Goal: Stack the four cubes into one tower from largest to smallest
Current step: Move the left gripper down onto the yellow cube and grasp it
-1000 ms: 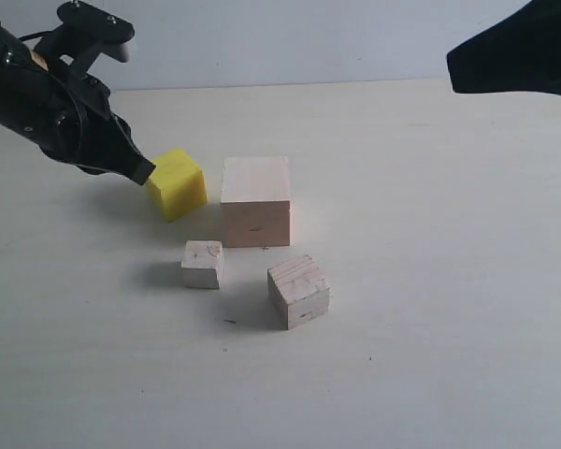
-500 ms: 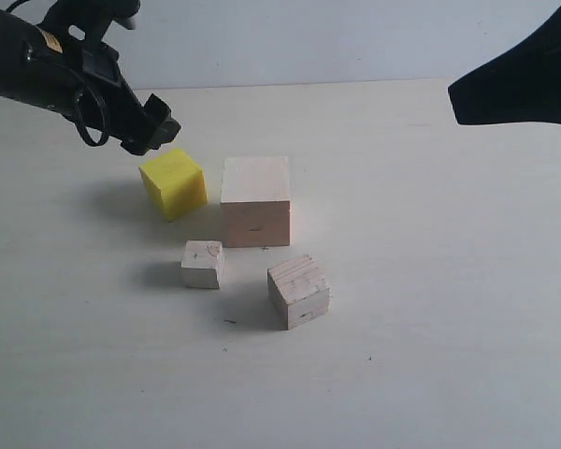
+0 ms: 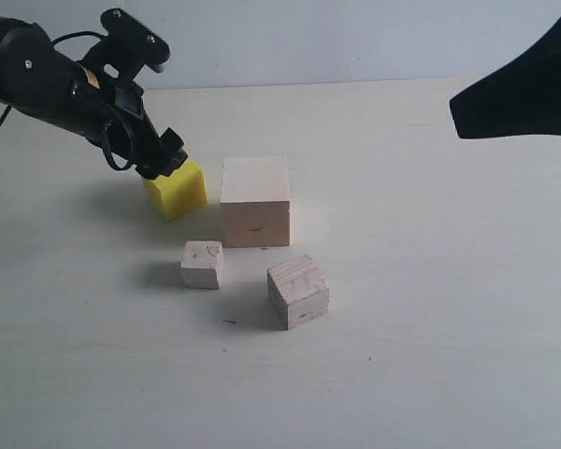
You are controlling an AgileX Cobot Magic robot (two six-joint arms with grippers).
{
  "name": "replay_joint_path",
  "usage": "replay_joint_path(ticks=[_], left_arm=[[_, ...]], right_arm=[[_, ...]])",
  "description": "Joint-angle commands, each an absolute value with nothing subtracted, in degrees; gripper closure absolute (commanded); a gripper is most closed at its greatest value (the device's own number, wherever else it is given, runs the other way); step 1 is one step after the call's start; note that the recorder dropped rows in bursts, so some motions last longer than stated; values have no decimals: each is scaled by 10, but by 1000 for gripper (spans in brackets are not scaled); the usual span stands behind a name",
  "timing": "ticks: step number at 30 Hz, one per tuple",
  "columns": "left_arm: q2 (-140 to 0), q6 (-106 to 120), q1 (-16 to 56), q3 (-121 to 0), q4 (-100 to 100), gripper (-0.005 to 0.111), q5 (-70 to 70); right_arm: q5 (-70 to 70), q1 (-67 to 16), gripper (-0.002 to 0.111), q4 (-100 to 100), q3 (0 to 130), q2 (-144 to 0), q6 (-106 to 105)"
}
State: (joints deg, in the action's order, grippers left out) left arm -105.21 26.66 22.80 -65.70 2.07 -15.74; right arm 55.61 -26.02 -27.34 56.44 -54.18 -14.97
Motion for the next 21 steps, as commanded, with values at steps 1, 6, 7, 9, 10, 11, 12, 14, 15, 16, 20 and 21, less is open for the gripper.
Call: replay_joint_path(ticks=[1,6,7,9,10,11,12,14,15,16,20,21], left_arm=[[-1071,268,222,-693,18,19,-182],[-1097,268,219,-718,18,19,-206],[-1100,268,219,-723,18,19,-208],[-1111,268,219,-731,18,19,-214],[-1117,268,219,-735,16,19,-220],[-1121,270,219,-740,16,19,-225],[-1126,270,219,-745,14,19,-232],[-1135,270,219,-751,9,19,-238],[-1140,270,219,-753,9,19,-240],[-1142,270,219,-755,9,19,-241],[-1155,270,219,-762,9,19,-244],[-1159,270,219,-763,9,19,-244]], right_arm=[[570,-260,108,-284,563,-540,-148],[584,-260,108,-284,563,-540,-148],[586,-260,108,-284,563,-540,-148],[586,-260,108,-284,563,-540,-148],[586,-260,108,-284,563,-540,-148],[586,-260,108,-284,563,-540,-148],[586,-260,108,-284,563,-540,-148],[586,-260,108,-284,563,-540,-149],[586,-260,108,-284,563,-540,-149],[586,-260,108,-284,563,-540,-149],[586,-260,108,-283,563,-540,-149],[586,-260,108,-283,563,-540,-149]])
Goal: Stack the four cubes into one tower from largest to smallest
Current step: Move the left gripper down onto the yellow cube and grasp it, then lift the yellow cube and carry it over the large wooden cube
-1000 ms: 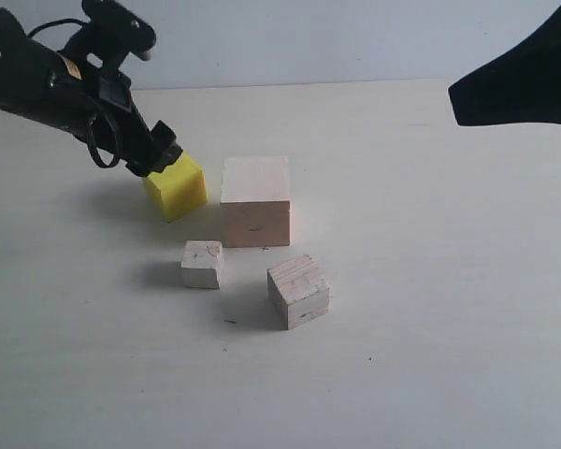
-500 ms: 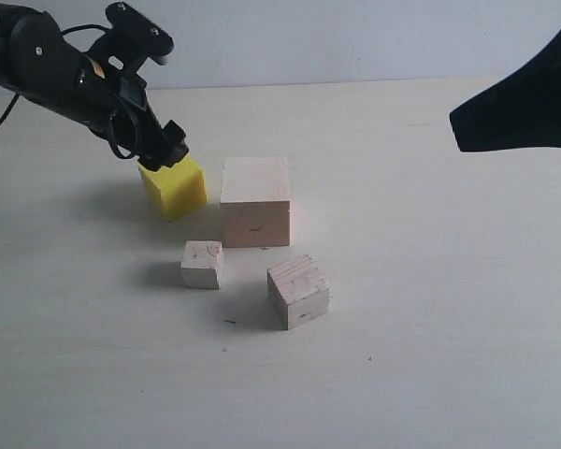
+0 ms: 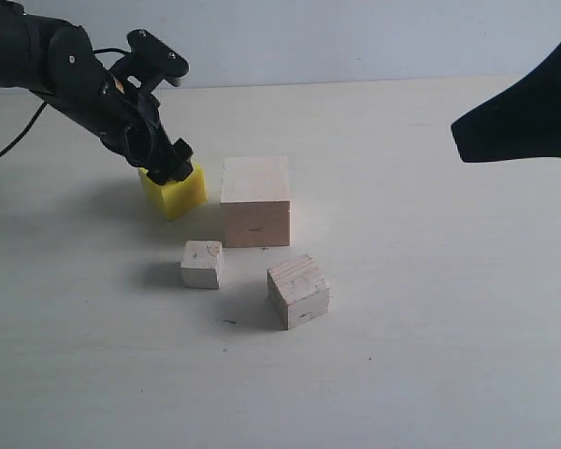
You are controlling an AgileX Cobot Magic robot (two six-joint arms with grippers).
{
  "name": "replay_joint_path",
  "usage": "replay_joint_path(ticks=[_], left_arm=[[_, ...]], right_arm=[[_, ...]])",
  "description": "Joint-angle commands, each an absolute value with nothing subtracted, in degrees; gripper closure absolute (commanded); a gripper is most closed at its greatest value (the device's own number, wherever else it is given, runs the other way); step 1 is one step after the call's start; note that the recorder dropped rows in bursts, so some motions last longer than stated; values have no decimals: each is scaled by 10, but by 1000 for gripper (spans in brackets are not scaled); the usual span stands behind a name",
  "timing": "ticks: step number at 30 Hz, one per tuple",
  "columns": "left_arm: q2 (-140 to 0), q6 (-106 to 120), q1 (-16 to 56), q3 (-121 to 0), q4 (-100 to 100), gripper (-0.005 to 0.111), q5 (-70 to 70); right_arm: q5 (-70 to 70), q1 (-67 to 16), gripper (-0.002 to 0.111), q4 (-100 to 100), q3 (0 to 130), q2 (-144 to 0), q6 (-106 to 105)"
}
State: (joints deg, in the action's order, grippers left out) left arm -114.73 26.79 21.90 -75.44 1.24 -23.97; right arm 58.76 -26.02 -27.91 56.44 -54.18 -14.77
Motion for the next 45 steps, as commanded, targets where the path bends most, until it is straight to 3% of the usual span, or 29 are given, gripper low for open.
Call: replay_joint_path(ticks=[1,17,21,28,45], left_arm=[[-1163,270,219,-763,9,19,-244],[-1186,268,219,-763,10,22,-247],[-1186,266,219,-763,30,46,-254],[-1185,266,219,-763,65,106,-288],[-1006,315,219,-766,84,107,-384]], right_arm=[[586,-260,108,-283,563,-540,-150],[586,-260,108,-278,563,-540,-150],[586,-260,108,-278,563,-540,-150],[586,-260,108,-278,563,-540,-150],[586,-260,108,-278,563,-540,-150]])
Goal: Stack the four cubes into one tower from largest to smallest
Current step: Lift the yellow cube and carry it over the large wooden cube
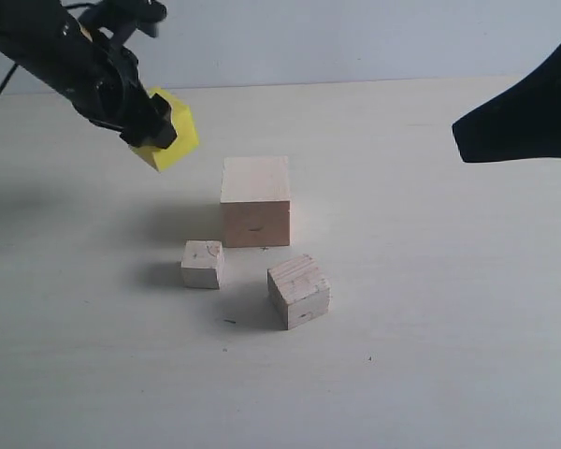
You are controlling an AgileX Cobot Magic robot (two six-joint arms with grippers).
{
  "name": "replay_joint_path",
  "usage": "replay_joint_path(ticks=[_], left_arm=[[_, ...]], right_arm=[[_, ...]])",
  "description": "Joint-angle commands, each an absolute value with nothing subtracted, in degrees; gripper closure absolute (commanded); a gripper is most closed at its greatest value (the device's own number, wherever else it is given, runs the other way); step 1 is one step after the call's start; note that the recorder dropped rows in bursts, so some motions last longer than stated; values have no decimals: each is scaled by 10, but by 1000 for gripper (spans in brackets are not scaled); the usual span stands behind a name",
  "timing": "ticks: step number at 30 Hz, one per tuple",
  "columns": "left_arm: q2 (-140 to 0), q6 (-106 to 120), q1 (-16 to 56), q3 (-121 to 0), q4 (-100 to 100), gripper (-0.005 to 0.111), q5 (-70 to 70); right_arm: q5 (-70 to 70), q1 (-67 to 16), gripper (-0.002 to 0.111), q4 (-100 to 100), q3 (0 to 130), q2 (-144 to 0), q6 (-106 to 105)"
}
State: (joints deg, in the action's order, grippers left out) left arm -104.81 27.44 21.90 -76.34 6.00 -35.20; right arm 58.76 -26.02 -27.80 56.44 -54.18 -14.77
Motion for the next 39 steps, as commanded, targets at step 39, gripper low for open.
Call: replay_joint_path(ticks=[39], left_arm=[[-1174,720,269,-999,241,107,-596]], right_arm=[[580,-260,108,-308,563,-540,-204]])
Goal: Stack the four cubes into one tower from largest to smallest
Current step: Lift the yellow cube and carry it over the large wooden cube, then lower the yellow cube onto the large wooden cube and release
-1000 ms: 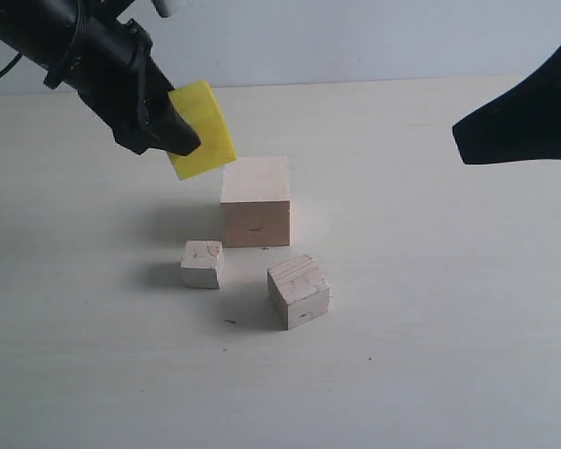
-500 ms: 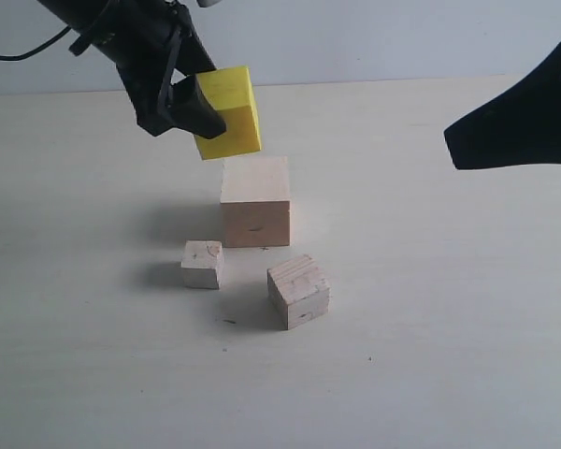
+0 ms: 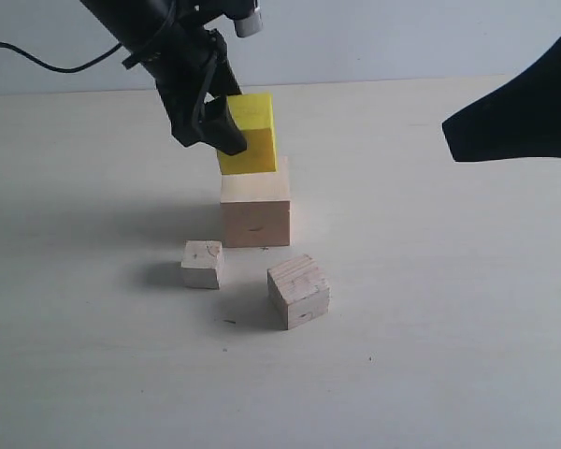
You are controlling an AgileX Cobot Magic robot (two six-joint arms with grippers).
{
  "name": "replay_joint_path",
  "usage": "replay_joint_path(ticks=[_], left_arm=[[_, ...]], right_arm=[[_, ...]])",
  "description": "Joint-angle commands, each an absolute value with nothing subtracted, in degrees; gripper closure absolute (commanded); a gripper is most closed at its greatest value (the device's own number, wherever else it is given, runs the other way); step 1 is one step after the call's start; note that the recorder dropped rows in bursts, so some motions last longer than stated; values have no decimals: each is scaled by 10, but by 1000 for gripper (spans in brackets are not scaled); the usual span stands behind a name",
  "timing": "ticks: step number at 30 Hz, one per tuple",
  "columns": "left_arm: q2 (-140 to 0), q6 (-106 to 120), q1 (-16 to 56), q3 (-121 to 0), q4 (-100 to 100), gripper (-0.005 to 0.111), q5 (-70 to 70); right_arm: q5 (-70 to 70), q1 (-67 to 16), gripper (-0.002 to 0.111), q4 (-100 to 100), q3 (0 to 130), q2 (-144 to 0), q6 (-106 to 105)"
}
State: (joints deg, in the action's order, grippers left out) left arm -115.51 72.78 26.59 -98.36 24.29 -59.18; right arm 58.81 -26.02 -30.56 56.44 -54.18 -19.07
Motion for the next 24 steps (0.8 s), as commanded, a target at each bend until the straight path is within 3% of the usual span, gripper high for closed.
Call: replay_joint_path(ticks=[1,24], left_arm=[[-1177,720,269,-1001,240,107,-596],[-1201,720,269,-1008,250,107,-586]], right_arm=[[579,-260,108,-308,563,-540,-204],[586,-260,108,-308,563,-540,-203]])
